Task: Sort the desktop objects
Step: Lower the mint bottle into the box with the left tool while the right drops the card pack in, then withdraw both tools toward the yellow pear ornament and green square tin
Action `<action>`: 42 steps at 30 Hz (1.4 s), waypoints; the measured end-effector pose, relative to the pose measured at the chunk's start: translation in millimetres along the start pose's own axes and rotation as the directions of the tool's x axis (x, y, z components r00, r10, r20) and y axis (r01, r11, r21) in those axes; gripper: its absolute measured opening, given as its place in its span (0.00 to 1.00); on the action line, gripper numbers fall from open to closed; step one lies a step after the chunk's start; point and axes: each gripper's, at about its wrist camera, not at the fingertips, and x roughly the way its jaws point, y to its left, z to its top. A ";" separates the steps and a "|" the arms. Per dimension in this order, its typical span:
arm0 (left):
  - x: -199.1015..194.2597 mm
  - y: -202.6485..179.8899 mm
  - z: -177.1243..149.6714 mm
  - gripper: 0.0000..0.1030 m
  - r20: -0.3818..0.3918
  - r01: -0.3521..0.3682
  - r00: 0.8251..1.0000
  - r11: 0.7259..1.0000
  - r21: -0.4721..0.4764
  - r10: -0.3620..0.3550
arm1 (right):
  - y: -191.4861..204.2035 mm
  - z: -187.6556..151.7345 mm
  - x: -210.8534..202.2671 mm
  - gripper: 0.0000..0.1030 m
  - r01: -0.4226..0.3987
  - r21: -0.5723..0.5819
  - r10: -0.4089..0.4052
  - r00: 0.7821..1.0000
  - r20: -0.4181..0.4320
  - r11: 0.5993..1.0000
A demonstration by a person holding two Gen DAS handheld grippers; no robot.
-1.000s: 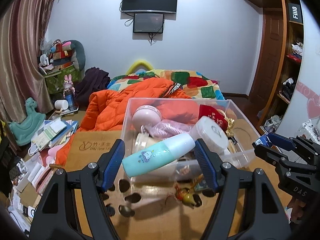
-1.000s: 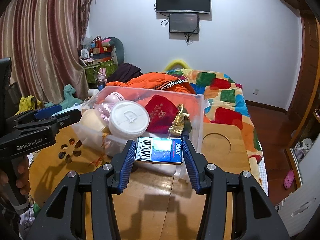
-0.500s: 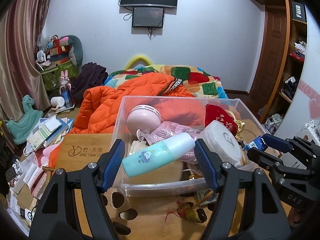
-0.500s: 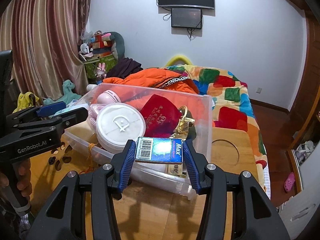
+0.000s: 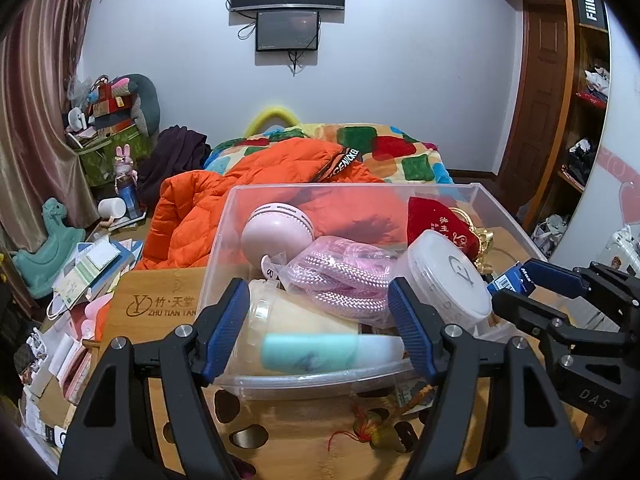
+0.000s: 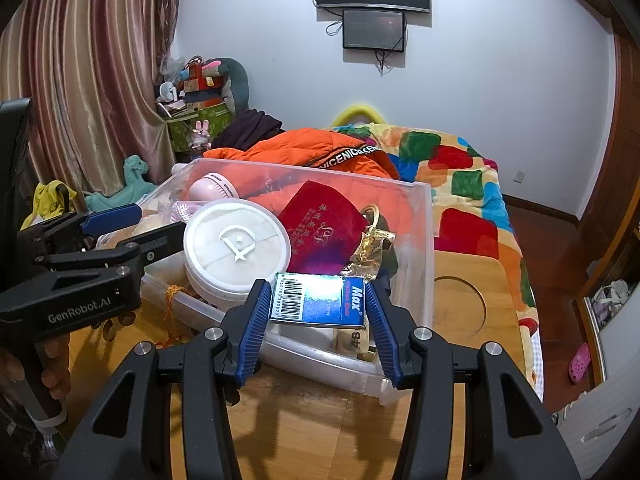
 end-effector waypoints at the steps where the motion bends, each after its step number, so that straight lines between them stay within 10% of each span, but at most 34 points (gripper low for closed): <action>1: -0.2 0.5 0.2 0.69 -0.002 0.002 1.000 1.000 -0.002 -0.002 | -0.6 0.1 0.3 0.44 -0.002 0.003 0.002 1.000 -0.002 1.000; 20: -40.9 8.0 -8.4 0.70 0.026 0.007 1.000 1.000 -0.011 -0.007 | 5.8 -6.1 -33.6 0.44 -0.003 0.015 0.003 1.000 0.027 1.000; 42: -9.3 -17.2 -71.4 0.65 -0.138 0.029 0.990 0.997 0.071 -0.019 | 17.9 -42.6 -30.0 0.48 -0.063 0.020 0.064 0.997 -0.046 0.998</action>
